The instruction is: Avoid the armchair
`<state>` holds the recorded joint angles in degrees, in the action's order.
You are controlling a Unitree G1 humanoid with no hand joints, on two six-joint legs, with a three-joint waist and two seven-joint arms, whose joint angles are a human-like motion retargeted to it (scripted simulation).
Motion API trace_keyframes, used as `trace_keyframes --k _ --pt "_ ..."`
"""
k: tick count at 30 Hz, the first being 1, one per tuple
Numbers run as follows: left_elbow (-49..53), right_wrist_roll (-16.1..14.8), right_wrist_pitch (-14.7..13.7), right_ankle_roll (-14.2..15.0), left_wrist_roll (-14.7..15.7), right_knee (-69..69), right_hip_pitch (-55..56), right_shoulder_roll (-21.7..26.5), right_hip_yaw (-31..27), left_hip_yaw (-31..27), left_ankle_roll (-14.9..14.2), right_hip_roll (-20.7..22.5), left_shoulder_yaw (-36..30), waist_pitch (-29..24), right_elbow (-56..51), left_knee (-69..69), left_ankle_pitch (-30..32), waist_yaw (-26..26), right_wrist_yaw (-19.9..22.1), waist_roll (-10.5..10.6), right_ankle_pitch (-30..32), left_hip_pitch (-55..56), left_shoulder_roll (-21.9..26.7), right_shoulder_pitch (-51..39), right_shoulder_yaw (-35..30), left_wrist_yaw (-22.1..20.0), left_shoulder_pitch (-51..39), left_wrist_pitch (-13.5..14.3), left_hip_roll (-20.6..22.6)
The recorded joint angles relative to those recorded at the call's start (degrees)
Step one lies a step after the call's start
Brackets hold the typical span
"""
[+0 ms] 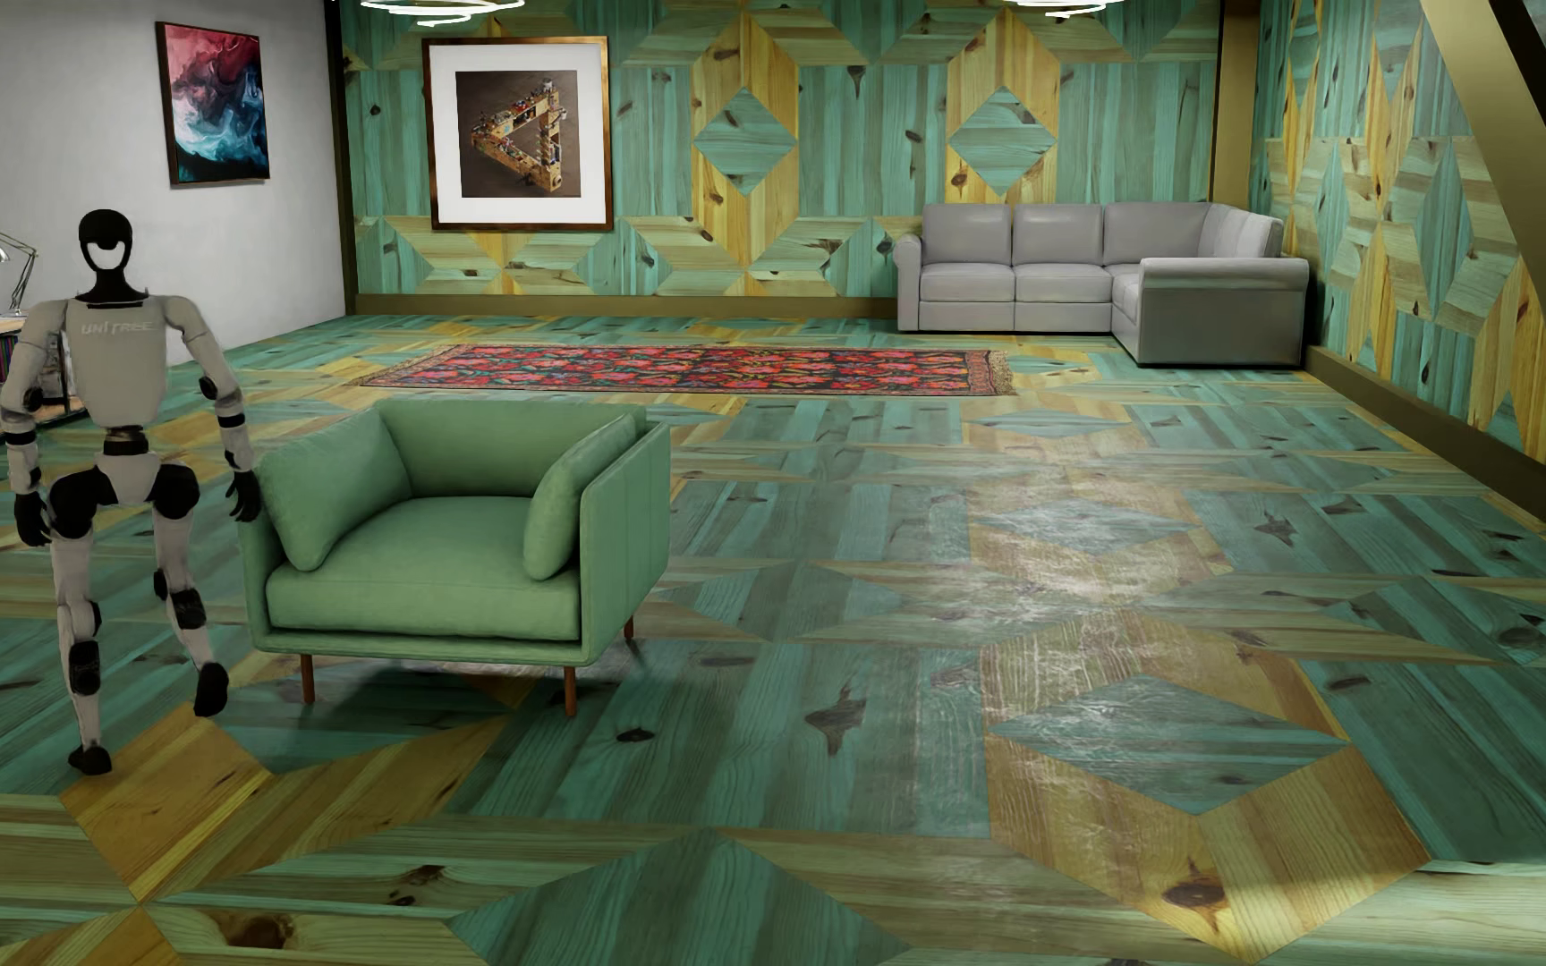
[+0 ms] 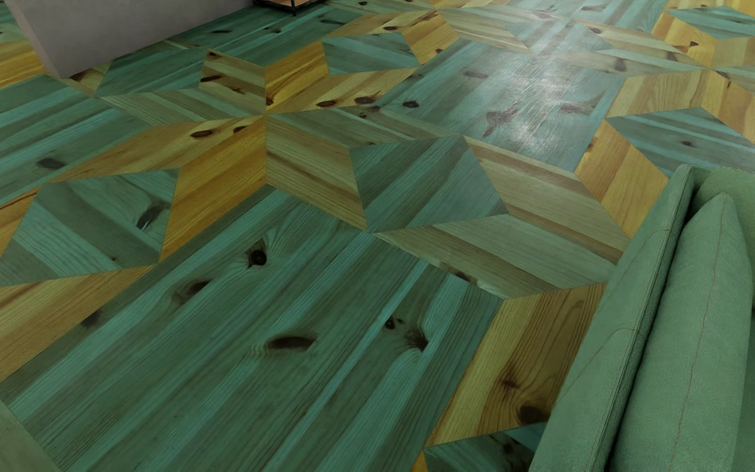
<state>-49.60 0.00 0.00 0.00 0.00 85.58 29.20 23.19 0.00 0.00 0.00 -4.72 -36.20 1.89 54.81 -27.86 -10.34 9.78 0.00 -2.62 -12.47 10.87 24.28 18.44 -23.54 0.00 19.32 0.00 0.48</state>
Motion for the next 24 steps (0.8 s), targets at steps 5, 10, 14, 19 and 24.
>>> trace_keyframes --k 5,10,14,19,24 --pt "-4.7 0.0 0.0 0.0 0.0 2.1 8.8 -1.6 0.0 0.0 0.0 -0.2 3.6 -0.7 -6.6 0.3 -5.0 3.9 0.0 3.1 -0.5 -7.1 4.1 -1.8 2.2 0.0 -3.4 0.0 -1.3" --pt "-4.3 0.0 0.0 0.0 0.0 -40.0 6.1 -1.1 0.0 0.0 0.0 -1.1 8.0 -0.9 -5.8 0.5 -12.3 3.7 0.0 5.0 8.3 -13.9 6.2 -3.1 1.3 0.0 -6.6 0.0 0.0" --pt "-1.9 0.0 0.0 0.0 0.0 -58.1 2.3 -0.2 0.0 0.0 0.0 -1.7 9.9 0.7 0.1 -0.2 -13.7 4.5 0.0 6.0 9.4 -16.5 5.0 -3.7 0.1 0.0 -8.4 0.0 0.5" --pt "4.0 0.0 0.0 0.0 0.0 -53.8 -2.8 1.3 0.0 0.0 0.0 2.8 10.4 1.3 6.7 -8.6 17.8 1.7 0.0 9.6 12.0 -16.3 -1.1 -4.3 -2.5 0.0 -4.9 0.0 -3.5" --pt "8.8 0.0 0.0 0.0 0.0 -55.0 -14.0 2.6 0.0 0.0 0.0 4.6 7.0 0.4 -4.9 -36.4 17.0 -0.8 0.0 7.3 5.8 -1.2 -0.3 -5.8 0.7 0.0 -4.7 0.0 -6.2"
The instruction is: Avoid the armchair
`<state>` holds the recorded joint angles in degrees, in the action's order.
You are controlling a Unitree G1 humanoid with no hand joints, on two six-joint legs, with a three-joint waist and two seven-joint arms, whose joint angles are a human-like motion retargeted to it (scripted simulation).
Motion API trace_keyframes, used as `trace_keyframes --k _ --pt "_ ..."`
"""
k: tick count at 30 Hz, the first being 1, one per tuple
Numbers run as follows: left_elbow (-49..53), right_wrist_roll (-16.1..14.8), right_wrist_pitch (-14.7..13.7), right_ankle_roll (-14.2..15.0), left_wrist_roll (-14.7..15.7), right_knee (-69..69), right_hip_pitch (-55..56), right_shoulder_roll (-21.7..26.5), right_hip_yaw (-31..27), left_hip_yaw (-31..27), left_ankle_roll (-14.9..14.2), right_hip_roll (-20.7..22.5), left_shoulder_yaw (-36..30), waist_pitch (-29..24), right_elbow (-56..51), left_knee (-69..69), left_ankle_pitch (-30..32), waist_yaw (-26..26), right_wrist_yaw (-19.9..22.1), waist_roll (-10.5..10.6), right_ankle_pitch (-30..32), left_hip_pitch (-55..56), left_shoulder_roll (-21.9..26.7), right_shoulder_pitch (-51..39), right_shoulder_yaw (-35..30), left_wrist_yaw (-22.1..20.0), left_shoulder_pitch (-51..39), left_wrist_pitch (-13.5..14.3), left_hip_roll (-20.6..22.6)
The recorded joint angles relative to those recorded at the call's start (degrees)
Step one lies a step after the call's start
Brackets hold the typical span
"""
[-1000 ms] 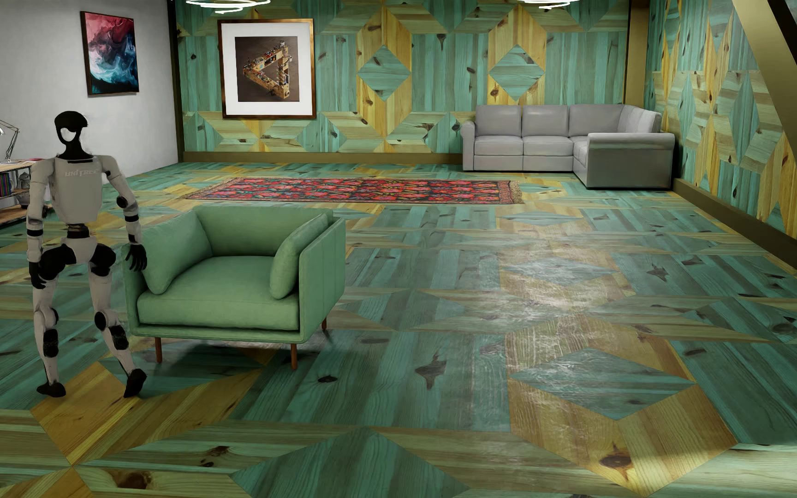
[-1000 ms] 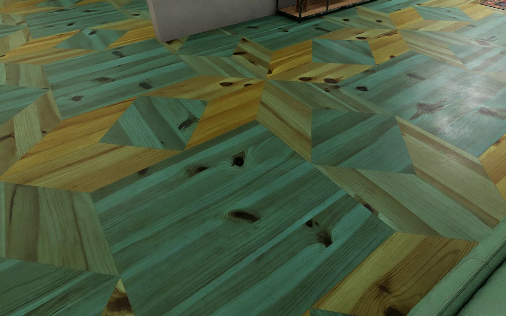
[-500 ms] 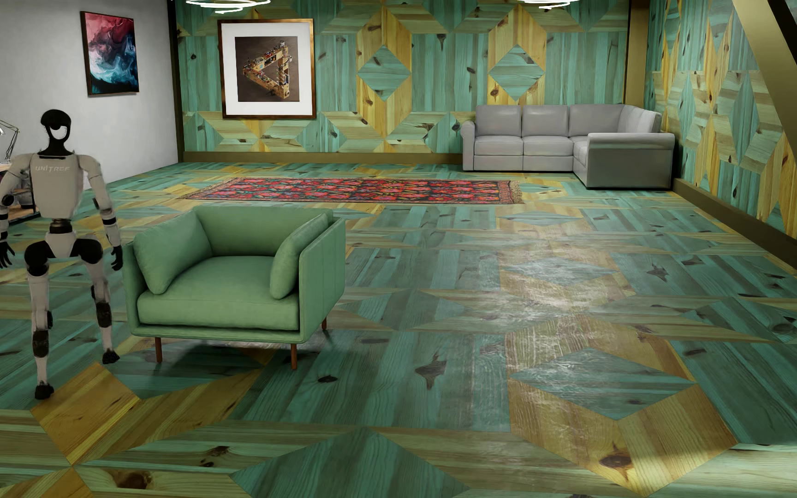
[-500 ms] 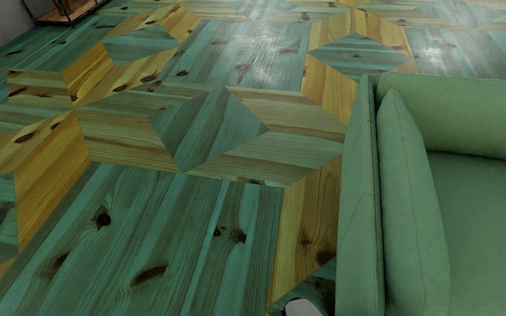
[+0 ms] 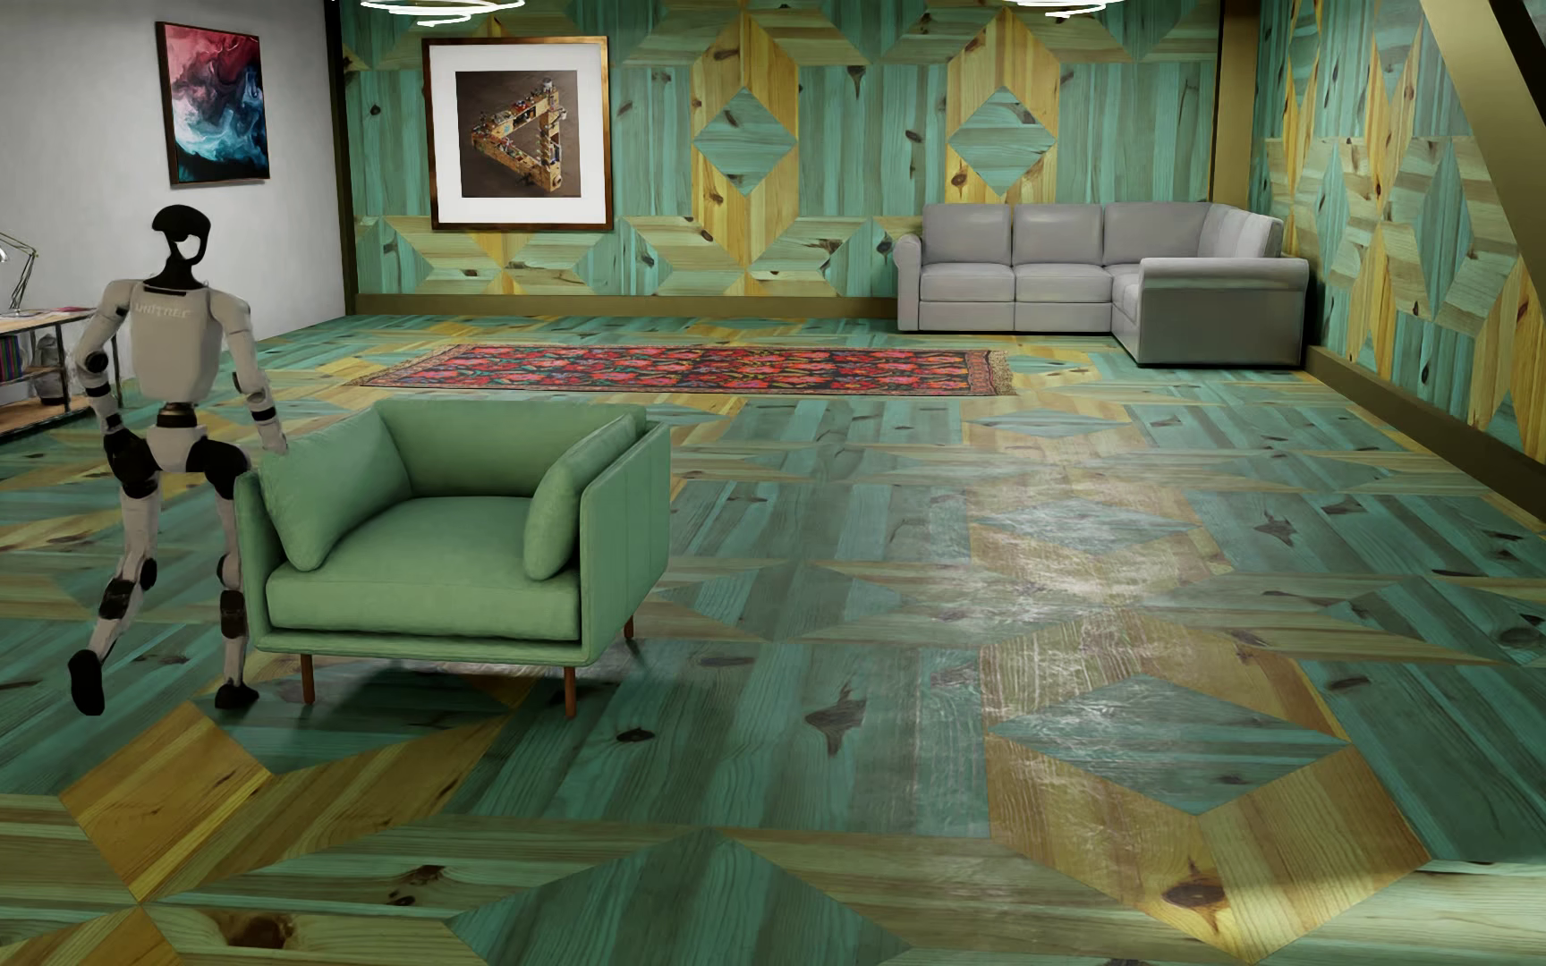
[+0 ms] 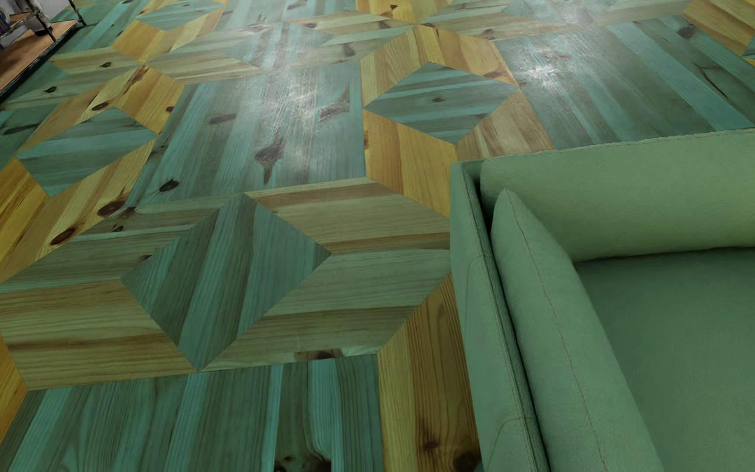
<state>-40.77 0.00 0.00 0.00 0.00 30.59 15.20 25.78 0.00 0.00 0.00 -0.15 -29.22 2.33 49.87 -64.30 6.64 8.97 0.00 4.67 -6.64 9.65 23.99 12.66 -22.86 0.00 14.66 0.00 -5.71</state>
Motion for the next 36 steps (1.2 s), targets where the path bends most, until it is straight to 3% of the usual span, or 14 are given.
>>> trace_keyframes --k 1,4,5,11,15,17,19,21,25,27,28,31,32,36 --pt "-0.6 0.0 0.0 0.0 0.0 -0.2 -2.0 0.0 0.0 0.0 0.0 0.3 0.4 -0.8 -1.3 -1.6 -0.5 -1.3 0.0 -0.8 -0.8 2.8 0.4 -1.1 0.7 0.0 -0.8 0.0 0.3" --pt "-0.9 0.0 0.0 0.0 0.0 -1.0 -7.3 0.4 0.0 0.0 0.0 0.5 0.9 -2.1 -2.8 4.0 7.6 -6.8 0.0 -3.2 -2.8 10.1 1.9 -3.9 1.5 0.0 -2.0 0.0 2.9" --pt "-0.3 0.0 0.0 0.0 0.0 -1.1 -8.7 0.7 0.0 0.0 0.0 0.6 0.9 -2.3 -3.3 7.2 7.7 -8.7 0.0 -3.7 -3.7 12.3 2.5 -4.5 1.5 0.0 -1.8 0.0 3.6" --pt "-5.0 0.0 0.0 0.0 0.0 -0.9 -17.8 0.5 0.0 0.0 0.0 0.1 1.4 -3.0 -2.1 32.8 -6.4 -15.0 0.0 -5.6 -11.4 17.8 2.5 -4.3 0.2 0.0 1.1 0.0 3.7" --pt "-9.4 0.0 0.0 0.0 0.0 0.0 -21.9 -0.9 0.0 0.0 0.0 -0.1 0.3 -0.9 1.9 40.6 -17.0 -16.2 0.0 -5.3 -17.3 18.8 0.7 -1.0 -2.8 0.0 5.0 0.0 2.4" --pt "-10.8 0.0 0.0 0.0 0.0 -0.8 -25.2 -1.4 0.0 0.0 0.0 -1.3 -0.6 0.6 4.7 39.8 -11.8 -16.9 0.0 -4.9 -19.8 19.3 -0.4 1.8 -4.4 0.0 7.2 0.0 2.9" --pt "-11.4 0.0 0.0 0.0 0.0 -1.8 -27.9 -2.1 0.0 0.0 0.0 -3.3 -1.4 2.5 7.3 34.7 1.4 -16.5 0.0 -5.0 -19.7 22.9 -1.3 4.5 -5.2 0.0 8.6 0.0 4.1" --pt "-11.7 0.0 0.0 0.0 0.0 -1.6 -30.3 -3.6 0.0 0.0 0.0 -5.8 -1.3 2.4 9.4 26.9 3.8 -15.3 0.0 -6.3 -13.2 25.7 -1.6 6.7 -3.8 0.0 8.2 0.0 6.2" --pt "-7.6 0.0 0.0 0.0 0.0 10.2 -22.2 -3.9 0.0 0.0 0.0 -9.0 2.5 3.1 10.2 25.9 -1.8 -15.8 0.0 -6.1 17.7 21.7 -0.8 6.0 -4.4 0.0 5.6 0.0 7.4" --pt "-4.9 0.0 0.0 0.0 0.0 21.2 -15.0 -3.2 0.0 0.0 0.0 -9.4 4.4 2.2 7.4 28.0 -3.7 -13.9 0.0 -5.6 24.8 18.0 0.9 3.3 -0.6 0.0 3.4 0.0 8.8" --pt "-4.0 0.0 0.0 0.0 0.0 27.0 -11.3 -2.8 0.0 0.0 0.0 -8.9 5.0 1.3 5.2 29.2 -4.7 -13.0 0.0 -5.2 21.6 16.0 2.2 1.7 1.6 0.0 1.7 0.0 9.1" --pt "-3.6 0.0 0.0 0.0 0.0 36.4 -3.0 -1.0 0.0 0.0 0.0 -6.8 7.3 -2.2 -1.3 31.6 -7.2 -7.6 0.0 -3.1 -1.9 11.0 5.9 -3.8 6.6 0.0 -4.5 0.0 9.6" --pt "-4.0 0.0 0.0 0.0 0.0 34.9 -0.9 -0.3 0.0 0.0 0.0 -6.2 8.3 -3.1 -3.0 32.2 -7.9 -5.9 0.0 -2.3 -5.7 9.8 6.9 -5.4 7.3 0.0 -6.4 0.0 9.4" --pt "-3.1 0.0 0.0 0.0 0.0 15.4 3.6 1.4 0.0 0.0 0.0 -3.1 11.7 -4.1 -7.0 35.3 -10.8 -3.5 0.0 -0.3 -4.2 5.9 8.8 -7.9 7.4 0.0 -11.3 0.0 8.2"
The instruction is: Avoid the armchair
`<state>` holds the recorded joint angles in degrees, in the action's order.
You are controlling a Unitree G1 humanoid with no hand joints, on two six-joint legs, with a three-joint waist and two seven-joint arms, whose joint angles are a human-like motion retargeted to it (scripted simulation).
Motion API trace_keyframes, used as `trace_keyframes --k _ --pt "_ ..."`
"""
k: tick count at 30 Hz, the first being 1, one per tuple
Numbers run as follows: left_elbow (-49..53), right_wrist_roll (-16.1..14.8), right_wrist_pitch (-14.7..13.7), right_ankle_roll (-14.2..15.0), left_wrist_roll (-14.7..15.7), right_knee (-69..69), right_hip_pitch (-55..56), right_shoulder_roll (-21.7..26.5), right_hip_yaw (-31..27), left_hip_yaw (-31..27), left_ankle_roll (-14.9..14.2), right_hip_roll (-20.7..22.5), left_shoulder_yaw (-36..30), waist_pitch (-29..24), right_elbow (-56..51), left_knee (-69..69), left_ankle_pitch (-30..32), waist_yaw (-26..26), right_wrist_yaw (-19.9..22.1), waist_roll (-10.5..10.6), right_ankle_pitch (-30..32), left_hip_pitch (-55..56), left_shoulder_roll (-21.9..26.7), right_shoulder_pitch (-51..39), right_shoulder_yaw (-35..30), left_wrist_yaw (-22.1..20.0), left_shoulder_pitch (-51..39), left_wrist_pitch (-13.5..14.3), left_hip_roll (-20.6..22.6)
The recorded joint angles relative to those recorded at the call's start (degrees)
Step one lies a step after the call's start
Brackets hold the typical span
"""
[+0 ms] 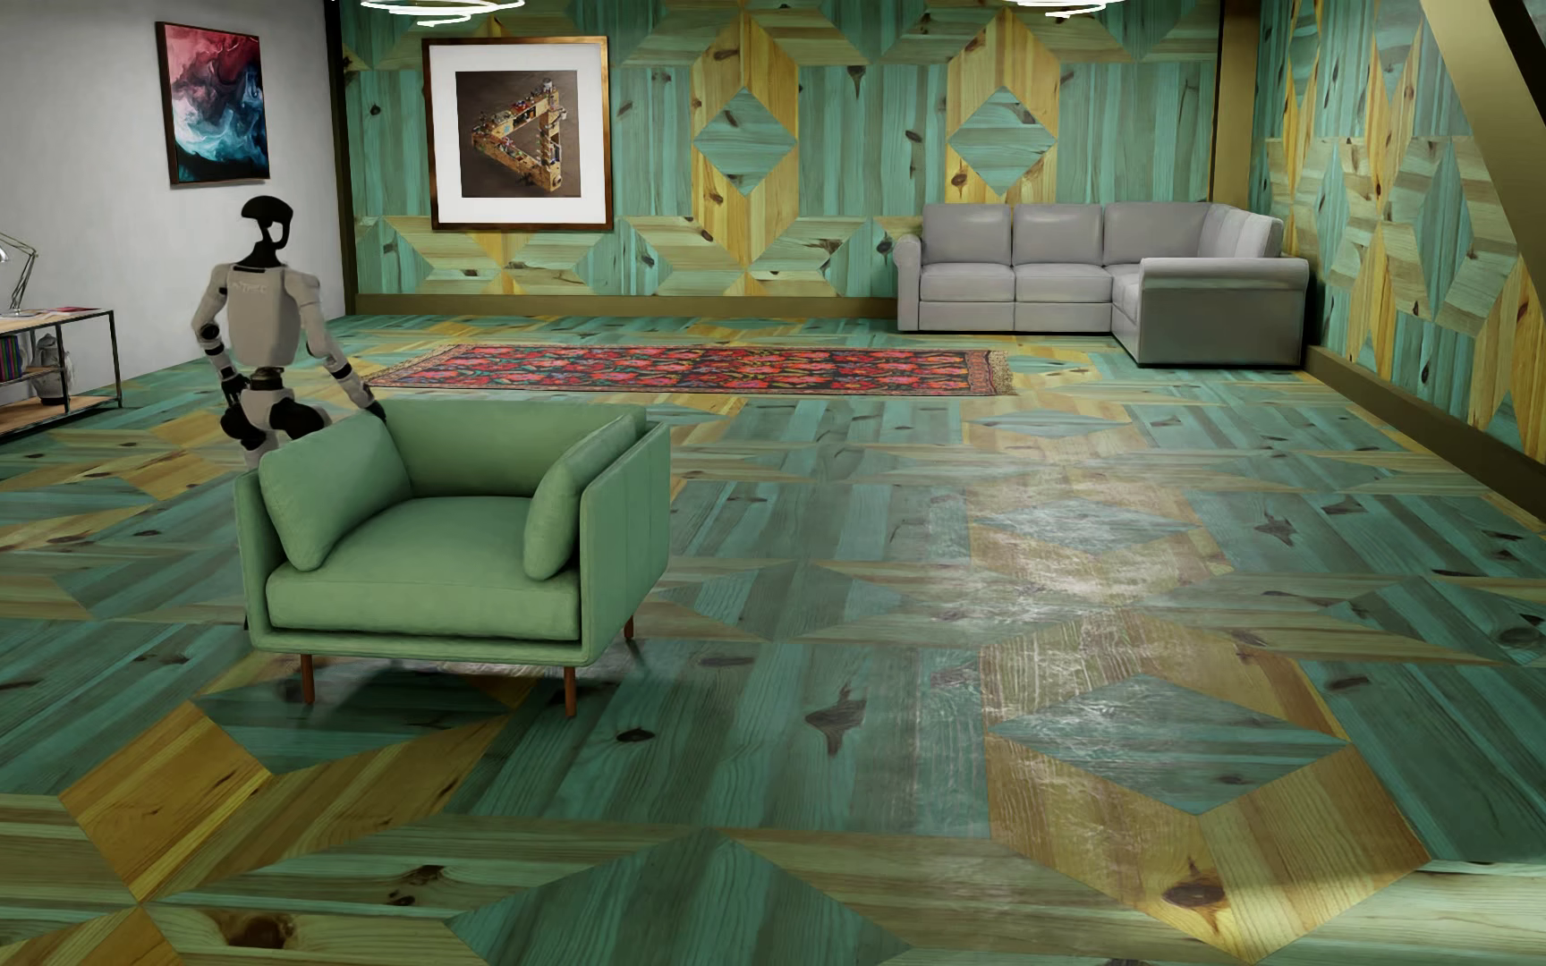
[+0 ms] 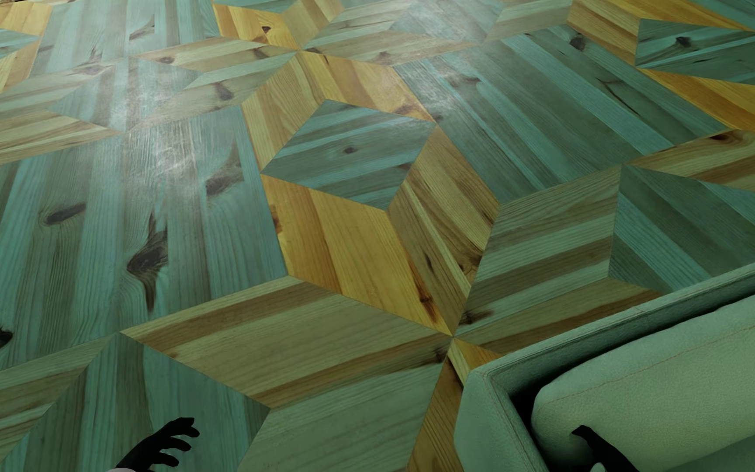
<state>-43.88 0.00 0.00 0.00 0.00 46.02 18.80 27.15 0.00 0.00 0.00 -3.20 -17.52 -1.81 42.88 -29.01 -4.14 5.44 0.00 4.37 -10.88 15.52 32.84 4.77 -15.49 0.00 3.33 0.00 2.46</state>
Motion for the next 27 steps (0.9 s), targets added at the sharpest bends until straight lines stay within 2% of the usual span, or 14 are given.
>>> trace_keyframes --k 3,5,7,10,13,16,20,27 --pt "3.3 0.0 0.0 0.0 0.0 -11.7 -2.0 -0.5 0.0 0.0 0.0 1.3 -0.6 1.3 2.0 1.0 -2.1 1.6 0.0 -0.3 4.0 -1.6 0.0 1.2 -1.7 0.0 -0.3 0.0 0.1" --pt "4.3 0.0 0.0 0.0 0.0 -14.6 -4.5 -2.0 0.0 0.0 0.0 0.3 -1.9 3.3 5.5 0.6 -3.5 1.7 0.0 -1.6 4.6 -1.4 -0.6 3.4 -1.4 0.0 0.3 0.0 0.7" --pt "3.9 0.0 0.0 0.0 0.0 -18.0 -8.0 -3.5 0.0 0.0 0.0 -0.8 -2.9 4.8 10.4 0.5 -4.9 -0.6 0.0 -4.0 1.0 -1.8 -1.2 5.5 -2.1 0.0 1.5 0.0 1.8" --pt "-1.5 0.0 0.0 0.0 0.0 -20.8 -10.4 -4.8 0.0 0.0 0.0 -1.4 -3.8 6.5 18.2 2.1 -7.2 -6.3 0.0 -6.0 1.6 -4.2 -3.3 6.9 -7.4 0.0 4.9 0.0 1.8" --pt "-11.1 0.0 0.0 0.0 0.0 -20.5 -10.3 -4.9 0.0 0.0 0.0 -1.2 -7.4 7.2 19.6 3.4 -9.9 -8.2 0.0 -6.4 1.6 -6.8 -6.7 7.3 -8.0 0.0 9.0 0.0 1.7" --pt "-16.8 0.0 0.0 0.0 0.0 -20.2 -10.3 -5.2 0.0 0.0 0.0 -1.2 -11.7 7.7 15.3 3.7 -12.1 -6.5 0.0 -6.5 1.1 -8.1 -10.2 6.6 -6.8 0.0 12.1 0.0 1.4" --pt "-14.7 0.0 0.0 0.0 0.0 -20.0 -10.1 -5.4 0.0 0.0 0.0 -1.4 -13.6 8.3 11.7 4.0 -13.6 -6.4 0.0 -6.9 0.7 -8.7 -12.2 6.2 -8.2 0.0 13.5 0.0 1.5" --pt "-13.8 0.0 0.0 0.0 0.0 -19.8 -9.9 -5.5 0.0 0.0 0.0 -1.2 -13.3 8.1 13.2 3.9 -13.6 -7.3 0.0 -6.5 0.3 -8.0 -11.1 6.0 -10.1 0.0 12.1 0.0 1.1"
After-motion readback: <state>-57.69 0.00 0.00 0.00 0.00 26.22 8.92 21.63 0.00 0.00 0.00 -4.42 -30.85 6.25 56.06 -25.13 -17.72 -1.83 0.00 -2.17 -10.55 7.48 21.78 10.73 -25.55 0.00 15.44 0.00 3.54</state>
